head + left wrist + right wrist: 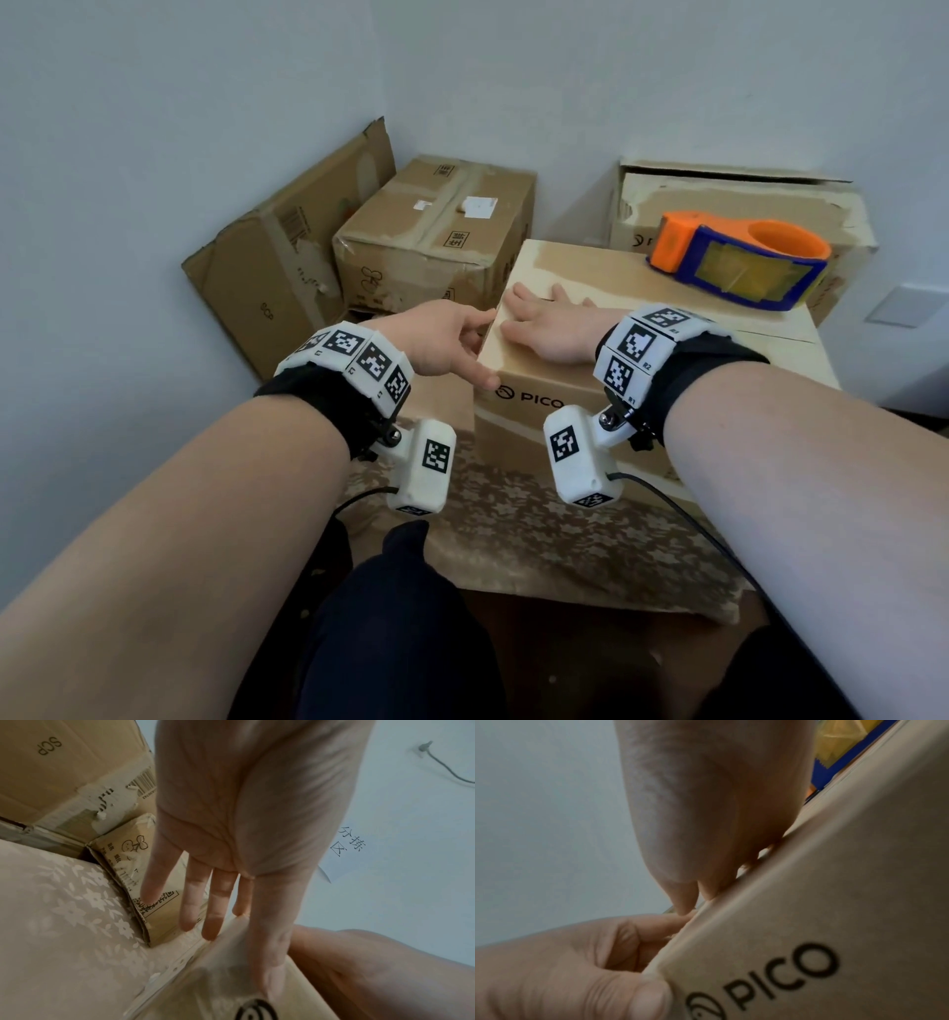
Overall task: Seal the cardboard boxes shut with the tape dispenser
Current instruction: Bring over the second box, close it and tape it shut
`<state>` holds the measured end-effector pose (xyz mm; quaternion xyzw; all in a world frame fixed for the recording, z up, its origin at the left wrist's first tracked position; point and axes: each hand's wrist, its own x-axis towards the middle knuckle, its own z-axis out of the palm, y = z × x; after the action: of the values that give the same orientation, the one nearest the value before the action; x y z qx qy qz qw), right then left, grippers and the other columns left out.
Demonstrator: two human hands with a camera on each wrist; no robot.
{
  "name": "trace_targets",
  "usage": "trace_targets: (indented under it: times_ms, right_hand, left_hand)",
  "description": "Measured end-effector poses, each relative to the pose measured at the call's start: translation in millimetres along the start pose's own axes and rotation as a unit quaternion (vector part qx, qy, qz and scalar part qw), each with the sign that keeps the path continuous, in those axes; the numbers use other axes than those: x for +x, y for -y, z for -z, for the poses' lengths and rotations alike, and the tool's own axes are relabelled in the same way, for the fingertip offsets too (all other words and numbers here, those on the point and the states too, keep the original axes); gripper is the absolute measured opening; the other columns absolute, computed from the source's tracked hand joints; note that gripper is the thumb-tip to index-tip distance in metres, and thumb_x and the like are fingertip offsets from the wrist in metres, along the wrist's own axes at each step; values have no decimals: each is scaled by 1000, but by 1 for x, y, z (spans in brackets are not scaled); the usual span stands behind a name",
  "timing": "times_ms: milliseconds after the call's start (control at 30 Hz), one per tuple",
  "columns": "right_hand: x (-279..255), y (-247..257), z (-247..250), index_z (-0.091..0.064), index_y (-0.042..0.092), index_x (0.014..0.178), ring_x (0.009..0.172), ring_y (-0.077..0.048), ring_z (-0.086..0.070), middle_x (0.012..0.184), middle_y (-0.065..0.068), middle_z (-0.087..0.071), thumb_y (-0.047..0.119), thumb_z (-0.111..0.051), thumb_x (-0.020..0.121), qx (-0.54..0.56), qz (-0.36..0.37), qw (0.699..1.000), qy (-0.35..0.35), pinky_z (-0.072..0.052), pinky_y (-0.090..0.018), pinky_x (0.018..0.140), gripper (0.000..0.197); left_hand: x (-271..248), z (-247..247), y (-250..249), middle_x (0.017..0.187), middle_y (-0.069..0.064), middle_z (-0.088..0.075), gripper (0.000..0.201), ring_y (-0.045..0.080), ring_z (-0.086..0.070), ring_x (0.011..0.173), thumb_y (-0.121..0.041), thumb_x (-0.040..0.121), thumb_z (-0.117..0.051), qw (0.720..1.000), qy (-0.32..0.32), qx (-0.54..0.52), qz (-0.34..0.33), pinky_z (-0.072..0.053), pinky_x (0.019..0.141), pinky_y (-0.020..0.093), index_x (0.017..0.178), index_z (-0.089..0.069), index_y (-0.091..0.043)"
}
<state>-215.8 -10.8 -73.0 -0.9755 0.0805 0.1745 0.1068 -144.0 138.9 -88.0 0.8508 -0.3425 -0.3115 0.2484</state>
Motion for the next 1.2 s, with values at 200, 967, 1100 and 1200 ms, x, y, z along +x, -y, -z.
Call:
trace_targets:
  times_ms: [200, 967, 1100, 1200]
  right_hand:
    - [-18, -24, -2, 0, 20, 154, 148, -25, 5, 162, 6, 7, 64, -28, 94, -4, 27, 999, 21, -4, -51, 118, 80]
    - [-91, -135, -11, 0, 47, 150, 146, -33, 12, 160, 13, 12, 73, -71, 61, 20, -88, 996, 1, 0, -68, 111, 116]
    - [-95, -137, -9, -6, 40, 152, 146, -37, 8, 161, 7, 6, 81, -59, 64, 49, -122, 991, -10, -4, -61, 115, 111]
    - [-100, -143, -6, -16, 33, 152, 147, -33, -7, 162, -4, -3, 86, -44, 69, 49, -163, 984, -46, -3, -52, 119, 102]
  left_hand:
    - [3, -1, -17, 120, -14, -64, 81, 11, -56, 116, -25, 63, -83, 999, 31, 11, 17, -39, 105, 36, 134, -45, -31]
    - [29, -32, -69, 155, 9, -25, 101, 30, -40, 133, -71, 82, -47, 972, -67, 142, 176, -33, 109, 39, 153, 4, -21]
    - [29, -31, -71, 149, 11, -34, 112, 32, -54, 116, -79, 71, -53, 967, -63, 152, 196, -48, 97, 44, 151, 2, -23]
    - [28, -33, -76, 147, 10, -36, 116, 30, -58, 110, -77, 67, -61, 969, -46, 161, 182, -50, 94, 43, 151, -4, -23]
